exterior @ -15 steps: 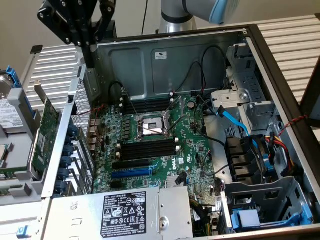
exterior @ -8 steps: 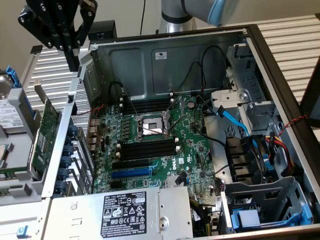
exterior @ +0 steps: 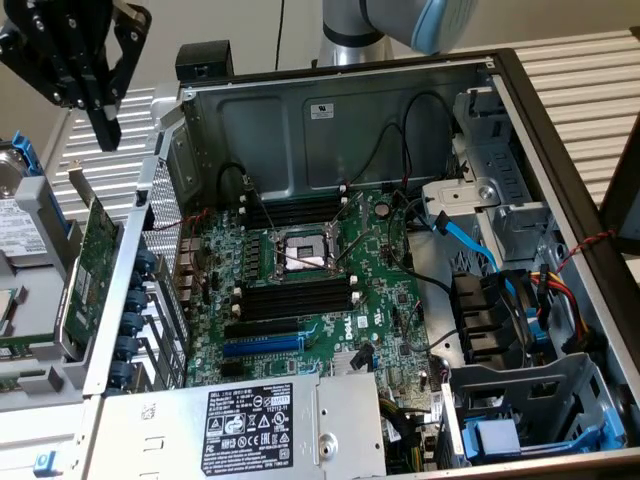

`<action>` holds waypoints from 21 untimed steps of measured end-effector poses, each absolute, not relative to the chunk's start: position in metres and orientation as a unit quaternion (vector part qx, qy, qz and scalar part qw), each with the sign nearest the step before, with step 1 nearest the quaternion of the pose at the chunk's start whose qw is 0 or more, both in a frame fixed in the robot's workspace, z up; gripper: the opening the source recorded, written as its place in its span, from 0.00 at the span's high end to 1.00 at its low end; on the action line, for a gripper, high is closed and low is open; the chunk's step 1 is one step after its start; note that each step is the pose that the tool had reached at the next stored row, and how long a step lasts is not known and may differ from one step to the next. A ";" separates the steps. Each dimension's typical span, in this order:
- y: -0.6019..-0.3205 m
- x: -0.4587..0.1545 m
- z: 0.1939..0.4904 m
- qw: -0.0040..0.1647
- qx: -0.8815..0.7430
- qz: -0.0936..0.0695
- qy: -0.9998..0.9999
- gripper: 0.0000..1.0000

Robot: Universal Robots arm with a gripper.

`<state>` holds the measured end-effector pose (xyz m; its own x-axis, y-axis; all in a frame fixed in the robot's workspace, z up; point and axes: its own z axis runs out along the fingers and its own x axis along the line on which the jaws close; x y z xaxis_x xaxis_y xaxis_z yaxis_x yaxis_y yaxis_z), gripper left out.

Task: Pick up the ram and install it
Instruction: 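Reach for the ram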

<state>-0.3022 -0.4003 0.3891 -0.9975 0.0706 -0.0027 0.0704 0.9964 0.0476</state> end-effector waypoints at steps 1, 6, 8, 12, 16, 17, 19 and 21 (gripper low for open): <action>-0.401 -0.306 0.389 0.002 0.035 0.024 0.999 0.89; -0.402 -0.329 0.389 0.001 0.035 0.024 0.999 0.89; -0.402 -0.338 0.388 0.001 0.035 0.024 0.999 0.89; -0.402 -0.356 0.388 0.001 0.035 0.023 0.999 0.89; -0.406 -0.374 0.388 0.002 0.035 0.022 0.999 0.89; -0.407 -0.378 0.388 0.002 0.035 0.022 0.999 0.89; -0.409 -0.387 0.387 0.001 0.035 0.022 0.999 0.89; -0.412 -0.397 0.387 0.001 0.035 0.022 0.999 0.89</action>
